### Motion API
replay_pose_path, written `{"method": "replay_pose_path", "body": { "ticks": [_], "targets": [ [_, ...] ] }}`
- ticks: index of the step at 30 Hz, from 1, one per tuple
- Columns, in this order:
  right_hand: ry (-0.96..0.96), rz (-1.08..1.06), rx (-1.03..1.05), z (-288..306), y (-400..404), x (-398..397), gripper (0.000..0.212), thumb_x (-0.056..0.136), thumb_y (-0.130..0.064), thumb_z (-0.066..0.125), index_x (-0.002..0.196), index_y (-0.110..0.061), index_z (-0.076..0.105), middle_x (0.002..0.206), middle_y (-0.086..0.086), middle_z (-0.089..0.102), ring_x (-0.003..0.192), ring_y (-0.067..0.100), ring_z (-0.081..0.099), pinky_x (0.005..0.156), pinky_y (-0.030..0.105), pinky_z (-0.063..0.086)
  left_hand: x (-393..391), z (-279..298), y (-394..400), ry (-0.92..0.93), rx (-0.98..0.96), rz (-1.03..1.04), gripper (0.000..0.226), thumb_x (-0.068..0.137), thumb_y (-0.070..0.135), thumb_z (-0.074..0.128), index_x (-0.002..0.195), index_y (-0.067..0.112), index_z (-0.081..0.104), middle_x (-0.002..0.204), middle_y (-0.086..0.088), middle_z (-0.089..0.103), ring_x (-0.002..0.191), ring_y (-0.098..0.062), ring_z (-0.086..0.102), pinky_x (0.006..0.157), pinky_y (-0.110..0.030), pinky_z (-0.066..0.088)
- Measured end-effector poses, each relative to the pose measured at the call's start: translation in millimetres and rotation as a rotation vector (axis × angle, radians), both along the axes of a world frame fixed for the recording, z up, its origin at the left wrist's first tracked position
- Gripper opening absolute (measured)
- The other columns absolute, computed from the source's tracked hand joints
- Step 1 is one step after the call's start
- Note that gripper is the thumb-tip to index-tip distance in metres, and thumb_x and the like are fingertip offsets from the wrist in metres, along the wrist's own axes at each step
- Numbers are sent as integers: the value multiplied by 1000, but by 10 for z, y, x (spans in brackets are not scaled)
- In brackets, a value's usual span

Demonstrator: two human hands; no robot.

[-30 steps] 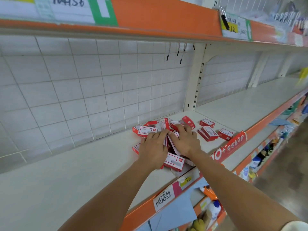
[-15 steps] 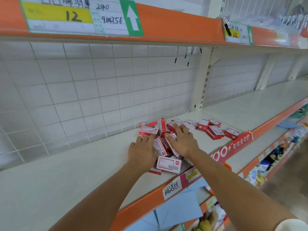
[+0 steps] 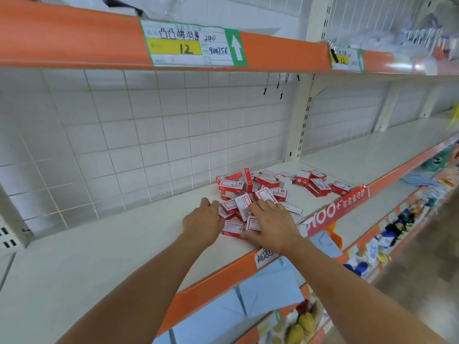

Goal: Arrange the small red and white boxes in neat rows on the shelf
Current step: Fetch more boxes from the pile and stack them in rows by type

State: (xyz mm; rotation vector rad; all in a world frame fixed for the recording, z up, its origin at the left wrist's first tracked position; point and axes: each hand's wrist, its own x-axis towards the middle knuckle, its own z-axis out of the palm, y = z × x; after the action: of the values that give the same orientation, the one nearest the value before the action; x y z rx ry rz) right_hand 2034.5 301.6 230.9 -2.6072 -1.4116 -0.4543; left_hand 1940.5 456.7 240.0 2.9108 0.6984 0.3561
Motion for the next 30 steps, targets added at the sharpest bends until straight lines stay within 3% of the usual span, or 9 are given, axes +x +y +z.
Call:
{"method": "replay_pose_path", "body": {
  "ticks": [5, 9, 11, 14, 16, 19, 22, 25, 30],
  "targets": [
    [-6, -126, -137, 20, 7, -90, 63, 84, -38, 64, 134, -17, 34, 135, 5, 42, 124, 24, 39, 103, 38, 35, -44, -107, -26, 11, -10, -20, 45, 92, 45, 51, 130, 21, 46, 124, -4, 45, 108, -20, 53, 76, -30, 47],
    [-9, -180, -139, 19, 65, -146, 53, 87, -23, 61, 134, -15, 37, 132, 7, 45, 122, 25, 42, 100, 39, 39, -121, -230, 73, 165, -165, -139, 74, 83, 57, 59, 145, 28, 28, 141, -4, 37, 126, -22, 41, 98, -36, 42],
    [-15, -179, -132, 25, 71, -143, 52, 88, -21, 58, 135, -17, 38, 131, 7, 45, 121, 25, 43, 99, 40, 40, -171, -220, 125, 182, -266, -188, 77, 83, 51, 63, 147, 27, 26, 147, -4, 31, 131, -22, 36, 105, -37, 37],
    [-11, -148, -113, 28, 85, -139, 51, 89, -18, 54, 137, -18, 36, 130, 8, 45, 118, 26, 45, 94, 40, 43, -251, -181, 156, 112, -257, -158, 59, 87, 37, 64, 139, 25, 41, 136, -5, 44, 121, -21, 45, 98, -33, 40],
    [13, -115, -89, 54, 122, -161, 52, 93, -23, 53, 140, -19, 33, 133, 8, 44, 119, 26, 46, 90, 39, 47, -319, -153, 157, 89, -192, -90, 51, 87, 39, 62, 133, 25, 47, 126, -3, 51, 115, -21, 49, 91, -32, 42],
    [42, -34, -74, 99, 206, -211, 54, 91, -20, 57, 140, -17, 34, 133, 6, 45, 116, 24, 49, 81, 36, 49, -443, -139, 150, 37, -175, 12, 49, 87, 42, 62, 131, 26, 48, 123, 0, 53, 115, -20, 49, 88, -32, 41],
    [78, 60, -84, 117, 295, -314, 58, 88, -35, 63, 136, -14, 38, 130, 5, 48, 116, 24, 49, 82, 37, 48, -637, -142, 94, -27, -188, 100, 47, 86, 41, 62, 129, 27, 49, 121, 0, 53, 115, -19, 48, 89, -33, 42],
    [121, 175, -69, 97, 443, -501, 55, 88, -44, 59, 132, -14, 45, 133, 5, 47, 121, 23, 48, 87, 37, 46, -935, -152, 38, -59, -197, 200, 47, 86, 41, 62, 130, 28, 49, 119, 0, 53, 114, -19, 48, 88, -32, 41],
    [163, 366, -6, 10, 751, -1022, 45, 93, -43, 51, 129, -17, 47, 122, 4, 51, 112, 22, 49, 81, 33, 43, -1649, -156, 46, -83, -197, 392, 46, 86, 40, 62, 129, 29, 50, 118, -1, 52, 115, -19, 47, 87, -32, 41]
  ]
}}
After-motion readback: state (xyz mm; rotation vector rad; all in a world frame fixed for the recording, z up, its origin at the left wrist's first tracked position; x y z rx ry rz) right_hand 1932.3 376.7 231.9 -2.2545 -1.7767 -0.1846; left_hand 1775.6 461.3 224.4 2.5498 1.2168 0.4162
